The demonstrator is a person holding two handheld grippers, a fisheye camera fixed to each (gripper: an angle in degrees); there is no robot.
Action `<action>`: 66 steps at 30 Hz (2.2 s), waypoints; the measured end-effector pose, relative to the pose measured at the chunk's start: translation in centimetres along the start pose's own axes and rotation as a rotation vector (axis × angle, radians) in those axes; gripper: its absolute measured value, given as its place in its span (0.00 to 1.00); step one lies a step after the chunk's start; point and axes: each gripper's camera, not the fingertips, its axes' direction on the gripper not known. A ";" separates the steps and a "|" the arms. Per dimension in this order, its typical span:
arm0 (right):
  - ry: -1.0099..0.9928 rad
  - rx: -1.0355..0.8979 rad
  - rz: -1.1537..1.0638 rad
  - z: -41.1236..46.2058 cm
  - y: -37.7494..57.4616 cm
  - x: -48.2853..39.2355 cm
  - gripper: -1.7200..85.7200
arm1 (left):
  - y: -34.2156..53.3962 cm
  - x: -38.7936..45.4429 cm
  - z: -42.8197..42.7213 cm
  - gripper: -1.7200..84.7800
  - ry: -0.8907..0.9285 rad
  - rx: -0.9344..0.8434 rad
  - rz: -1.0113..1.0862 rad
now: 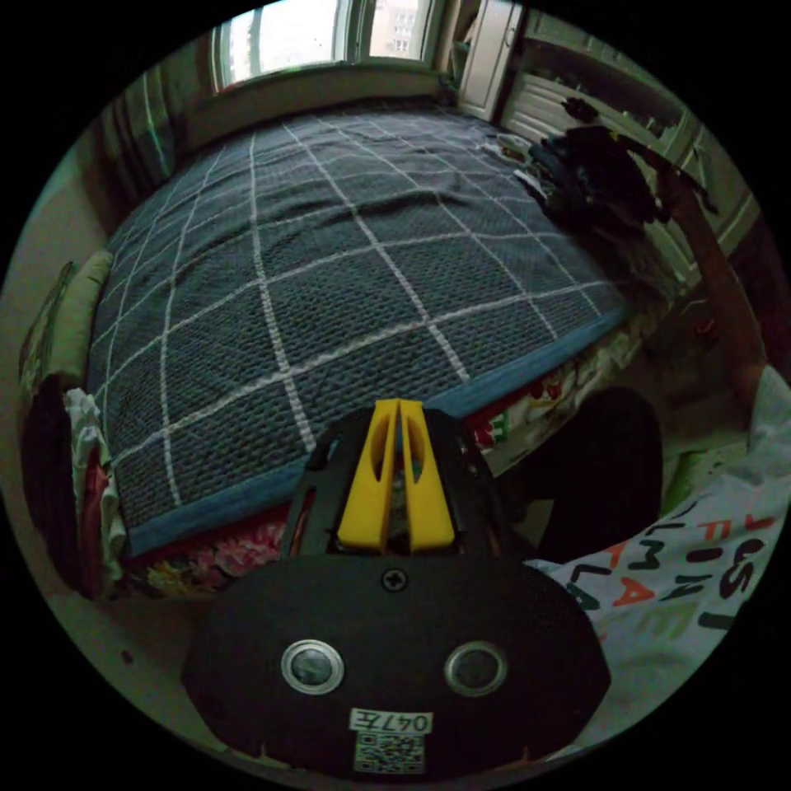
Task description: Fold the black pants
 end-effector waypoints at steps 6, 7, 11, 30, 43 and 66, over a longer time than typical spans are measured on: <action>-0.630 -0.019 -0.200 -0.4 0.9 -16.6 0.02 | 2.6 -1.4 -5.4 0.01 -0.106 0.205 -0.183; -0.746 -0.023 -0.226 -0.4 1.3 -20.1 0.02 | 3.6 -2.0 -6.5 0.01 -0.136 0.234 -0.230; -0.969 -0.054 -0.333 -0.9 3.0 -29.2 0.03 | 7.7 -3.6 -10.2 0.01 -0.222 0.277 -0.311; -0.465 -0.099 -0.110 -11.9 10.1 -23.3 0.08 | 7.5 -3.9 -3.7 0.02 0.026 -0.159 -0.067; -0.425 0.013 -0.082 -18.0 11.2 -26.3 0.08 | 13.7 -2.2 -21.8 0.01 -0.136 0.303 0.024; -0.222 -0.176 -0.097 -15.6 12.5 -29.5 0.12 | 29.1 2.7 -28.3 0.01 0.244 0.299 0.182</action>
